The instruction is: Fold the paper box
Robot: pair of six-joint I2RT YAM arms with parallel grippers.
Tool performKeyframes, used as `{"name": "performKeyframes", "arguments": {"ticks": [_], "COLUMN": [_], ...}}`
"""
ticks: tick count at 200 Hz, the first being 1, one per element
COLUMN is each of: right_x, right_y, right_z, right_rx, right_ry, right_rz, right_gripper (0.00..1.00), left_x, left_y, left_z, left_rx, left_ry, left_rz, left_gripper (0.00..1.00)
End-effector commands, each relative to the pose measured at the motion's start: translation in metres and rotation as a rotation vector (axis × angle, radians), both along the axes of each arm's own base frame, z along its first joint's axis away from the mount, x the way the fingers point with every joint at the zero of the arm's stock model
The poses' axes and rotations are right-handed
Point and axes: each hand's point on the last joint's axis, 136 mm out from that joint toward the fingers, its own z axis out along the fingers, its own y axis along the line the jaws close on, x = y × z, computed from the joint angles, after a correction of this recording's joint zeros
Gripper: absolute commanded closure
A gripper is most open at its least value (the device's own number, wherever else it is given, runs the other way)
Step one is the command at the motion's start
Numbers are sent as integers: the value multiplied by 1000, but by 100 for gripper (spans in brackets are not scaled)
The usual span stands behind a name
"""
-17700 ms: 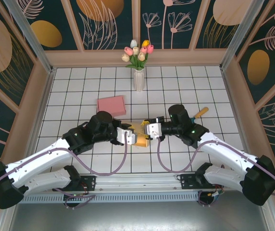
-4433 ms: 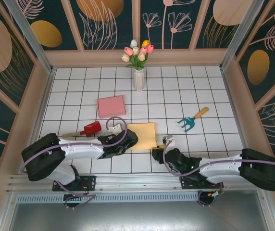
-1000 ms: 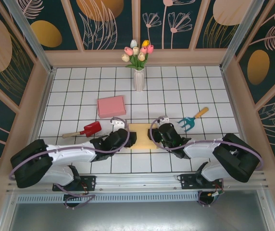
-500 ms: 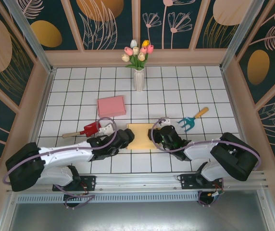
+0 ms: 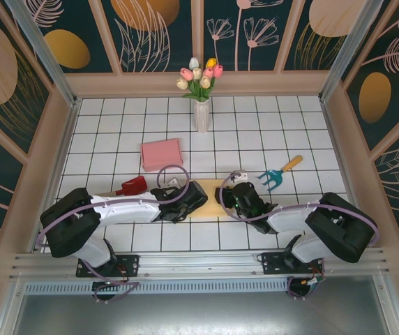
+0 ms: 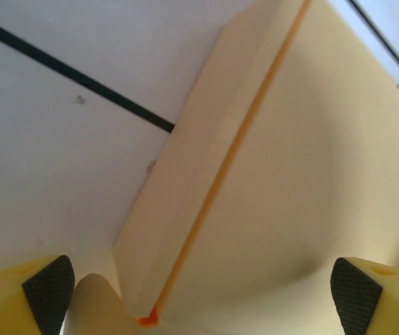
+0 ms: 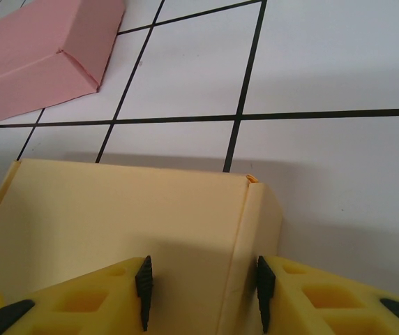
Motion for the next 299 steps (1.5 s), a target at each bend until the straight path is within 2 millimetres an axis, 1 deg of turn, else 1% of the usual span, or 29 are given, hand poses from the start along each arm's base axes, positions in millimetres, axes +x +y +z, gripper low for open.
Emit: {"name": "performKeyframes", "arguments": {"ticks": [1, 47, 66, 106, 117, 132, 143, 158, 182, 211, 247, 299], "right_x": [-13, -14, -14, -14, -15, -15, -15, -16, -15, -15, -15, -15], "right_y": [-16, -17, -16, -16, -16, -16, -16, -16, -16, -15, -15, -17], "right_z": [-23, -28, -29, -32, -32, -32, -32, -32, -32, -32, -33, -35], "right_rx": [-74, -72, -73, -78, -75, -70, -70, -71, -73, -73, -80, -81], "right_ry": [59, 65, 69, 73, 75, 76, 77, 77, 71, 70, 72, 75], "right_rz": [-10, -14, -10, -11, -11, -9, -10, -8, -12, -9, -6, -11], "right_gripper": [55, 55, 55, 55, 56, 55, 55, 56, 56, 56, 56, 56], "left_x": [-7, -12, -11, -8, -6, -2, 0, -2, -4, -1, 0, -7], "left_y": [-4, -12, -9, 21, 33, 49, 54, 47, 26, 10, 2, -5], "left_z": [-3, -5, -4, -1, 2, 13, 19, 22, 21, 17, 9, 3], "left_rx": [-12, -50, -33, 98, 151, 234, 258, 217, 119, 114, 116, 71], "left_ry": [50, 88, 84, 47, 34, 8, -5, 8, 34, 54, 72, 109], "left_rz": [5, 2, 4, 57, 81, 120, 131, 121, 87, 57, 46, 43], "left_gripper": [4, 7, 8, 7, 7, 6, 6, 7, 9, 9, 9, 10]}}
